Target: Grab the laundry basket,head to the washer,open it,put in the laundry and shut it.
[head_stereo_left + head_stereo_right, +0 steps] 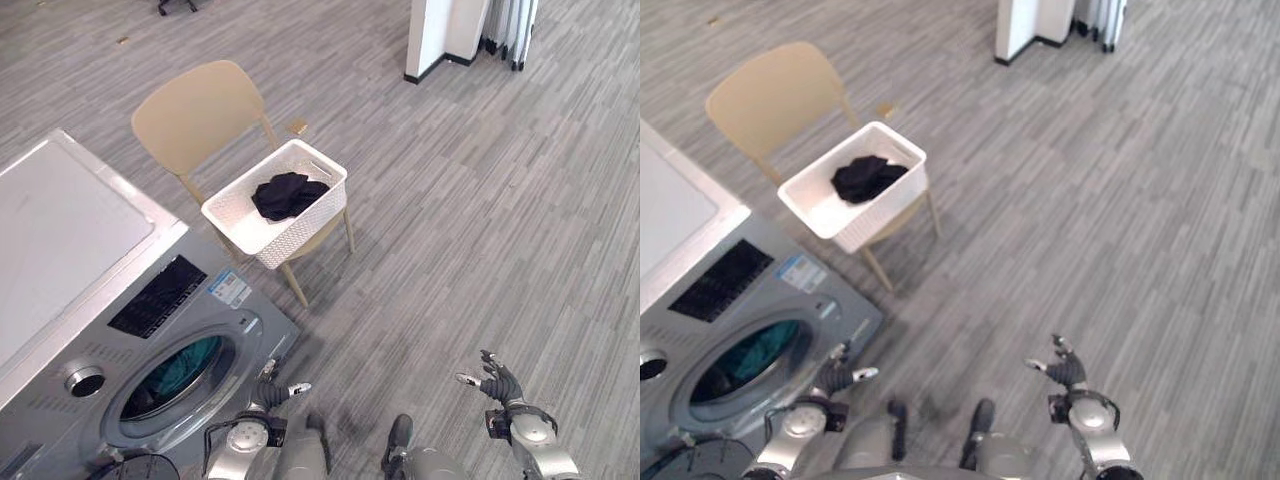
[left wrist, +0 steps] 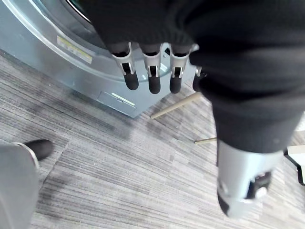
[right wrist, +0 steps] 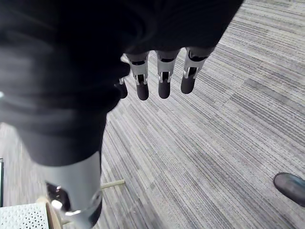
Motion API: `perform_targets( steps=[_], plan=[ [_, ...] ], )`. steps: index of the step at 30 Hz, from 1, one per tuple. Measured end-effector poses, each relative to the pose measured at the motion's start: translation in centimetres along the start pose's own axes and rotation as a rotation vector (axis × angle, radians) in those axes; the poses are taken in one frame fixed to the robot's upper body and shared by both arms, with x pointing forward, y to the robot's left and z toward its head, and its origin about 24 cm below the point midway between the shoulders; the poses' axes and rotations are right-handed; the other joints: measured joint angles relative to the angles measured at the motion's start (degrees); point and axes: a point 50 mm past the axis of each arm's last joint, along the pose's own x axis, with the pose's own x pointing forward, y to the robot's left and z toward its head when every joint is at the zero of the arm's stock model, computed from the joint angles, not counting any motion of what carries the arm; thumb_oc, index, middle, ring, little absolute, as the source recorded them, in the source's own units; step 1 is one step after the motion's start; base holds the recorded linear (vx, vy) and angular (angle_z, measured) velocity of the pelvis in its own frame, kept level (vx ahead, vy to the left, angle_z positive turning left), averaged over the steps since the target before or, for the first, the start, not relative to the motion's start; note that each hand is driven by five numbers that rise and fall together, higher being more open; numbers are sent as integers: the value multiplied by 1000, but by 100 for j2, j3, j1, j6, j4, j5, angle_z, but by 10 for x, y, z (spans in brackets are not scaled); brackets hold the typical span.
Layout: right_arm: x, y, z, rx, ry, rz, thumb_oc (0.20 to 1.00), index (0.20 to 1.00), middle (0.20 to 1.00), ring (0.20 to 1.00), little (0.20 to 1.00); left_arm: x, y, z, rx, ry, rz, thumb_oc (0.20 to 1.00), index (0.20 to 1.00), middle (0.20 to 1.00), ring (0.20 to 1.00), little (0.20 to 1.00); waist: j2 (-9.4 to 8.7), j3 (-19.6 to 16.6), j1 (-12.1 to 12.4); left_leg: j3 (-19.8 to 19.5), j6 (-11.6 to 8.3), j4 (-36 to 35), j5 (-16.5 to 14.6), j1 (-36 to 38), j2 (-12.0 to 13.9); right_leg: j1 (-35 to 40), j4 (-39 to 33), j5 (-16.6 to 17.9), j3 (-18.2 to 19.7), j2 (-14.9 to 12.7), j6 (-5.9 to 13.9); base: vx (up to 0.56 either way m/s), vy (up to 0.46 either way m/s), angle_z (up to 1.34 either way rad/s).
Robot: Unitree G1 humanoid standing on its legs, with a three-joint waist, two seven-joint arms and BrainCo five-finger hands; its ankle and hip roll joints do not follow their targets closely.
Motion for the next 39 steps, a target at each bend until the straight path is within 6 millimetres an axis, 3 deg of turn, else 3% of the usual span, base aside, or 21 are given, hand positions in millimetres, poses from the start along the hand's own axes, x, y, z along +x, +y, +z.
perform_targets(
  steps=[3,4,7,8,9,12,15,18,19,22,24,26,28,30,32,33,34,35,36,38,39],
  plan=[
    [2,7,-4,-20,23,25,1000,1000,1000,1000,1000,-1,1,-6,1,23,4,1000,1000,1000,1000,1000,116,45,237,-47,-2,-979,425,-113,-169,254,-193,-45,268,330,46,219,28,-49],
    [2,7,-4,-20,25,25,1000,1000,1000,1000,1000,-1,1,-7,0,28,5,1000,1000,1000,1000,1000,154,92,274,22,115,-962,543,-199,-187,346,-183,-34,295,372,12,257,53,-56],
    [2,7,-6,-21,32,25,1000,1000,1000,1000,1000,-1,1,-7,-3,28,6,1000,1000,1000,1000,1000,172,108,277,150,79,-1027,741,-247,-186,710,-183,-307,360,405,86,350,137,-13],
    [2,7,-6,-22,32,25,1000,1000,1000,1000,1000,-3,2,-10,-10,37,11,1000,1000,1000,1000,1000,184,113,287,239,212,-1075,797,-94,-134,840,-156,-372,470,419,153,276,154,-51],
    [1,9,-6,-20,31,27,1000,1000,1000,1000,1000,-7,6,-16,-22,55,25,1000,1000,1000,1000,1000,107,85,334,359,696,-1048,1112,124,-200,1024,-53,-577,660,296,353,345,198,-55],
    [4,14,2,-17,3,38,1000,1000,1000,1000,1000,-2,8,-7,-24,29,28,1000,1000,1000,1000,1000,-11,44,315,450,1035,-980,952,208,-461,957,268,-643,840,-57,453,242,152,-14],
    [5,25,5,-18,-7,83,1000,1000,1000,1000,1000,2,11,1,-27,7,34,1000,1000,1000,1000,1000,-66,46,440,532,1136,-900,685,492,-552,966,785,-683,944,-233,504,161,138,-19],
    [7,36,16,-23,-46,128,1000,1000,1000,1000,1000,2,22,5,-12,-12,55,1000,1000,1000,1000,1000,-131,17,473,417,1274,-827,351,806,-567,402,2428,-969,977,-465,820,146,118,1],
    [8,37,21,-18,-64,131,1000,1000,1000,1000,1000,2,26,5,-6,-11,64,1000,1000,1000,1000,1000,-148,10,462,300,1382,-929,262,926,-585,24,2925,-1125,1072,-509,793,116,43,30],
    [7,38,24,-14,-81,136,1000,1000,1000,1000,1000,0,28,3,-7,-7,75,1000,1000,1000,1000,1000,-147,8,466,211,1314,-1005,337,1086,-572,-563,2753,-1187,1056,-508,762,140,-23,37],
    [7,36,26,-17,-86,133,1000,1000,1000,1000,1000,1,27,4,-10,-10,77,1000,1000,1000,1000,1000,-64,37,299,-370,1299,-1015,292,1099,-560,-931,1943,-1110,1388,-166,808,123,-59,98],
    [6,35,21,-19,-72,129,1000,1000,1000,1000,1000,1,24,4,-10,-9,73,1000,1000,1000,1000,1000,-94,34,281,-602,1262,-1000,308,1134,-601,-1250,1611,-935,1581,-57,850,126,-65,98],
    [5,35,19,-17,-64,125,1000,1000,1000,1000,1000,1,24,0,-10,12,76,1000,1000,1000,1000,1000,-67,29,61,-1198,1266,-814,186,1034,-692,-1365,951,-681,2394,130,984,126,-75,130],
    [7,34,21,-20,-66,122,1000,1000,1000,1000,1000,2,21,2,-12,5,71,1000,1000,1000,1000,1000,-102,33,205,-1488,1233,-776,124,1005,-783,-1684,808,-310,2692,139,932,114,-119,105],
    [8,34,19,-14,-56,118,1000,1000,1000,1000,1000,1,17,-1,-3,10,53,1000,1000,1000,1000,1000,-31,45,127,-2204,1161,-717,84,924,-876,-1597,500,-123,2986,158,927,95,-154,176],
    [5,33,14,-12,-44,118,1000,1000,1000,1000,1000,1,16,-1,6,11,44,1000,1000,1000,1000,1000,-77,20,105,-2416,1060,-701,30,935,-937,-1453,464,-136,2989,70,922,77,-126,188],
    [4,31,10,-16,-29,115,1000,1000,1000,1000,1000,-1,15,-3,8,17,40,1000,1000,1000,1000,1000,-124,4,153,-2378,1018,-677,19,978,-905,-1392,466,151,2817,10,818,133,-212,151],
    [6,29,7,-18,-11,105,1000,1000,1000,1000,1000,-5,15,-12,7,42,42,1000,1000,1000,1000,1000,-116,-2,214,-2305,773,-667,-86,1048,-796,-1352,537,337,2652,63,712,180,-252,107],
    [7,29,10,-19,-20,104,1000,1000,1000,1000,1000,-8,15,-18,6,60,43,1000,1000,1000,1000,1000,-109,-3,214,-2306,687,-595,-145,1032,-739,-1319,546,381,2626,123,657,180,-252,66],
    [6,25,11,-26,-30,101,1000,1000,1000,1000,1000,-14,9,-27,-21,88,36,1000,1000,1000,1000,1000,7,-93,265,-2369,534,-592,-341,953,-332,-1287,745,232,2028,282,478,116,-163,71],
    [4,25,6,-27,-15,104,1000,1000,1000,1000,1000,-14,11,-27,-12,86,36,1000,1000,1000,1000,1000,-166,-105,278,-2370,455,-479,-439,917,-389,-1278,713,239,1896,215,403,134,-188,89]
  ],
)
